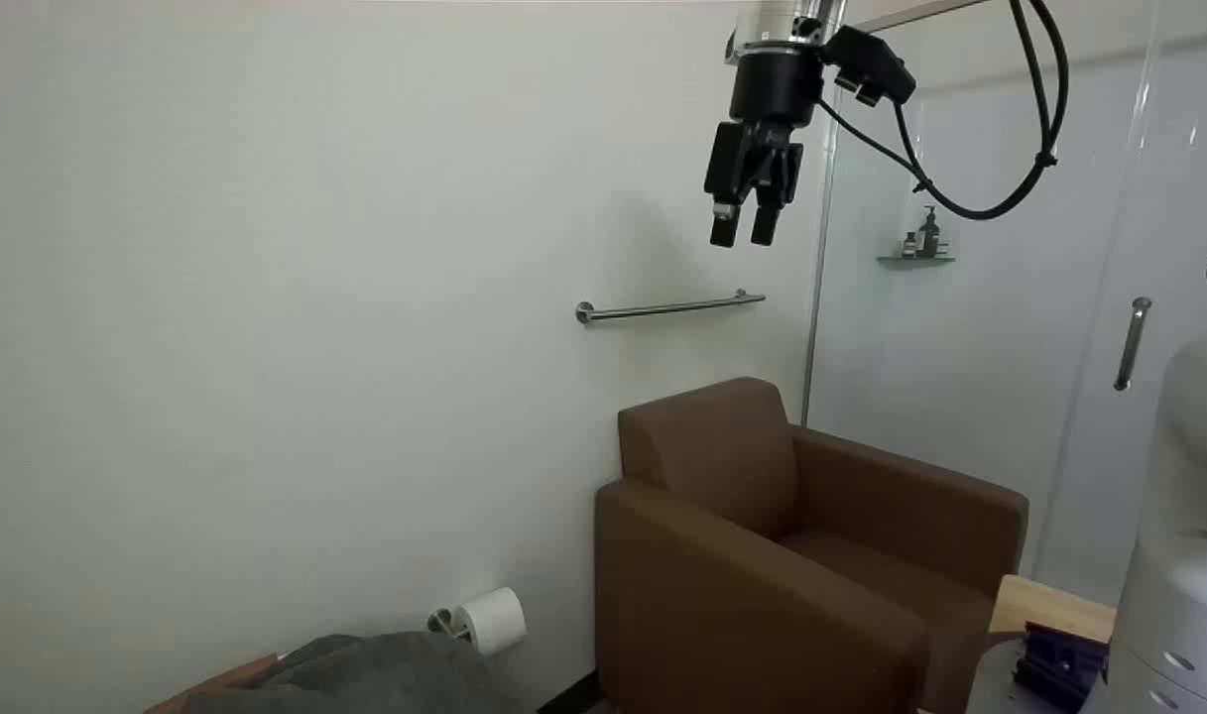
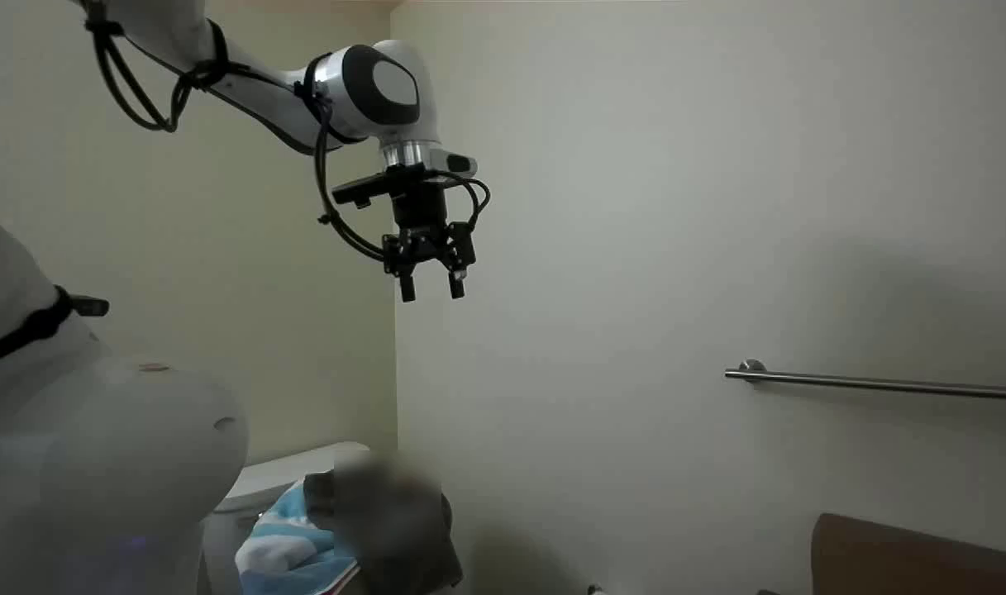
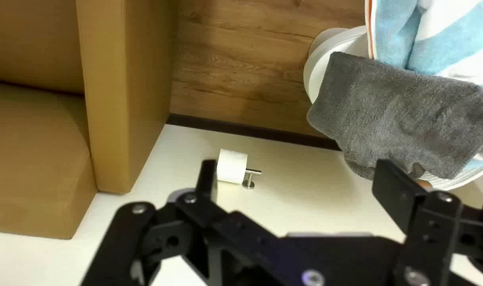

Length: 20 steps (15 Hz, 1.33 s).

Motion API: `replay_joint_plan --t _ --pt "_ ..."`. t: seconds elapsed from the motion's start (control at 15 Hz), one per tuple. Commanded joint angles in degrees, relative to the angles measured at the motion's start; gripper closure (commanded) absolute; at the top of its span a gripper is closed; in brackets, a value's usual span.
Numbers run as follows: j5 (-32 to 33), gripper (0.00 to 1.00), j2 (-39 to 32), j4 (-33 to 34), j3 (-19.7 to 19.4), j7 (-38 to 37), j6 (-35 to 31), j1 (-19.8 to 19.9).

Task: Put the gray towel on the armrest of the chair

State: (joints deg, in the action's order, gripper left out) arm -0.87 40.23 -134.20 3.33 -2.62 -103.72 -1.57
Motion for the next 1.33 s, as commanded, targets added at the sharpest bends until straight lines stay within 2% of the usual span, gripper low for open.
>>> replay_joint_plan --t 0.0,1.0,1.13,1.27 --pt "0.1 0.0 -0.1 0.1 -0.1 -0.1 0.1 -0.1" --pt "-0.1 0.0 -0.9 0.5 0.8 -0.6 -1.2 -0.5" --pt "-1.1 0.0 -3.0 0.6 2.3 -0.9 -4.8 -1.8" --pt "-2.3 0.0 -7.0 -0.5 4.7 -2.0 -12.7 -3.2"
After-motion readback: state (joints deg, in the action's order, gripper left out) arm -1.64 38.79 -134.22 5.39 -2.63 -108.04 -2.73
